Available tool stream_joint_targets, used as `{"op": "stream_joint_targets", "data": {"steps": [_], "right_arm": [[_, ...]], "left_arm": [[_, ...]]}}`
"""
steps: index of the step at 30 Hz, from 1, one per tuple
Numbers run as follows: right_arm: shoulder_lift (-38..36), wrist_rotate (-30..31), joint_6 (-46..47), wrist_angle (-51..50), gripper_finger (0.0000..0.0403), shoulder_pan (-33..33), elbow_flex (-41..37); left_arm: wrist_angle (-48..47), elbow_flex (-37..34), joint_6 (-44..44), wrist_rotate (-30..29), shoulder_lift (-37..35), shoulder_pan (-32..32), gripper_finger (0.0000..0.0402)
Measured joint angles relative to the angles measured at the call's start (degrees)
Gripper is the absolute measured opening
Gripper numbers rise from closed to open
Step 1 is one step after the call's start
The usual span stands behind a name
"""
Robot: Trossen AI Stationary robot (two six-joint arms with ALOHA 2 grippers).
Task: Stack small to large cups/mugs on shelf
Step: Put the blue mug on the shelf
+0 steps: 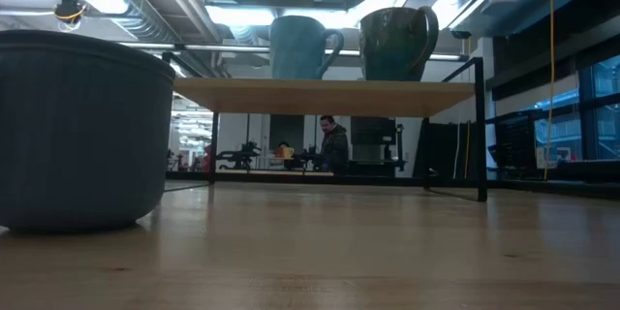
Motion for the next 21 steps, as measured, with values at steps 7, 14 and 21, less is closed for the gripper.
{"op": "stream_joint_targets", "data": {"steps": [7, 14, 21], "right_arm": [[0.5, -3.3, -3.6, 1.5, 0.0118, -3.7, 0.0], [0.6, -12.8, -5.0, -7.0, 0.0097, -10.8, 0.0], [0.5, -17.2, -5.8, -8.1, 0.0009, -15.7, 0.4]], "left_arm": [[16.9, -17.8, -9.5, -2.0, -14.4, -1.5, 0.0007], [32.7, -32.9, -17.0, -7.6, -23.9, -0.6, 0.0011], [32.5, -36.3, -21.8, -7.5, -24.9, 3.0, 0.0002]]}}
